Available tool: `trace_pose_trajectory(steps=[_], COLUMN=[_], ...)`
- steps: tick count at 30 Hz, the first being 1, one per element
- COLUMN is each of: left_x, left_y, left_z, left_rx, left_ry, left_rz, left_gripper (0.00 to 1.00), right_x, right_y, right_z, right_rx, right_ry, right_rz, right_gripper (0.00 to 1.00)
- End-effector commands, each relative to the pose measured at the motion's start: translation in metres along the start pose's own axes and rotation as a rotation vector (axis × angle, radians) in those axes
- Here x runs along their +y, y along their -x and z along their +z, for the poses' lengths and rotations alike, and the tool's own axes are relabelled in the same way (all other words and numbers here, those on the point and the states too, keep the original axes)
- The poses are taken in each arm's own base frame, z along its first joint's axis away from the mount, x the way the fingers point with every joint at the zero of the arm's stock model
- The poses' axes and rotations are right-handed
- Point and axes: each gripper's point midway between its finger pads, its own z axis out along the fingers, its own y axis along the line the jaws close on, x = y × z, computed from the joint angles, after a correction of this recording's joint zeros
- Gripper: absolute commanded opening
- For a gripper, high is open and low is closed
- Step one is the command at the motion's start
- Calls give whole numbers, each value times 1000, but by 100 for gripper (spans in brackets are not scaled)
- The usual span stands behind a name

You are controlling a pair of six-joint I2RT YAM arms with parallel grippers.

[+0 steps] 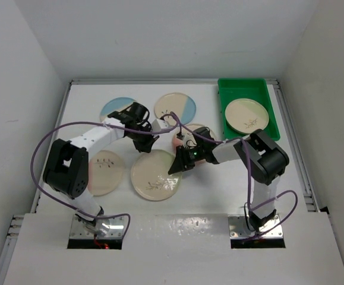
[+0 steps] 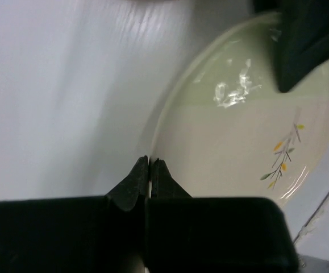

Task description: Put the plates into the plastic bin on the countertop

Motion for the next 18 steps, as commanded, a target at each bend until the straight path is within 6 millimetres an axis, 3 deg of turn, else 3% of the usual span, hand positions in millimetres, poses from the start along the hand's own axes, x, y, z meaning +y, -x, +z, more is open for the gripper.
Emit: trace_pose_trajectory(steps=[1,2,3,5,6,7,8,10,11,12,15,16,18], left_x=[5,5,7,14,16,28,36,58,62,72,97,107,117], left_y=[10,10,8,4,11,10,21,28,32,42,41,37,26], left_z=[-7,-7,-8,-10,-16,-22,-34,-55,-66,-79,-109,-119,-125], left_rx=[-59,-59,-60,-47,-65,-72,-106,-149,-175,-212,-273,-282,-267], left_ry=[10,10,16,42,55,85,116,176,187,213,271,298,340], left_rz=[4,4,-14,-24,-24,-41,-49,-88,-110,-115,-184,-203,-242], left_gripper=[0,0,0,0,0,8,32,48,55,57,58,58,59], right_x=[35,35,39,38,45,46,45,61,54,63,50,32,-9], right_y=[18,17,16,34,41,45,62,84,107,122,172,196,214], right_z=[7,4,3,-14,-21,-25,-36,-55,-74,-87,-145,-178,-231], right_rx=[-59,-65,-67,-141,-160,-170,-213,-261,-328,-366,-546,-680,-836], right_ry=[144,151,164,176,188,193,192,220,208,220,170,92,-15], right_rz=[-32,-23,-19,15,30,34,37,28,33,31,49,79,208], right_gripper=[24,6,0,0,0,0,0,0,0,0,0,0,0])
